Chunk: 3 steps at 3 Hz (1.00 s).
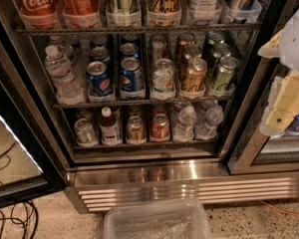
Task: Pick pepsi can from middle shelf of fridge
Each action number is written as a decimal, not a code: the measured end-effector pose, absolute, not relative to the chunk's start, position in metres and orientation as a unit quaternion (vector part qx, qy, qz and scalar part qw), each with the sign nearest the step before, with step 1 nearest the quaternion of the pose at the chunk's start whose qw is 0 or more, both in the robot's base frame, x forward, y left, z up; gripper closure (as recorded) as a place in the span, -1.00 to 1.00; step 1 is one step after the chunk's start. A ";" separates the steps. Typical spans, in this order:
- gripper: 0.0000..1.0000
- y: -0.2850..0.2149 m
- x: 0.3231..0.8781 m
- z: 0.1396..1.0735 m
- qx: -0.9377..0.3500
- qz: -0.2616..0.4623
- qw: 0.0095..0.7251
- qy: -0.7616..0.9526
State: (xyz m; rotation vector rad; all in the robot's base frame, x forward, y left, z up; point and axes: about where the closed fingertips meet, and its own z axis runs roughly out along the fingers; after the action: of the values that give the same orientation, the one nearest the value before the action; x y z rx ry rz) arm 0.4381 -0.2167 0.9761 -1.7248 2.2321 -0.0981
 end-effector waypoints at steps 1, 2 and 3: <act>-1.00 -0.217 0.438 0.976 -0.603 -0.034 0.159 0.781; -1.00 -0.201 0.446 0.966 -0.596 -0.019 0.185 0.782; -1.00 -0.165 0.467 0.951 -0.579 0.011 0.240 0.779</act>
Offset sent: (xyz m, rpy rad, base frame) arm 0.0237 0.0416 -0.0311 0.1643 -0.0501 -0.0193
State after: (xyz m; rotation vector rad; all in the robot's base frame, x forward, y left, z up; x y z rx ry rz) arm 0.4671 -0.1653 0.9509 -1.5855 2.1316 0.0301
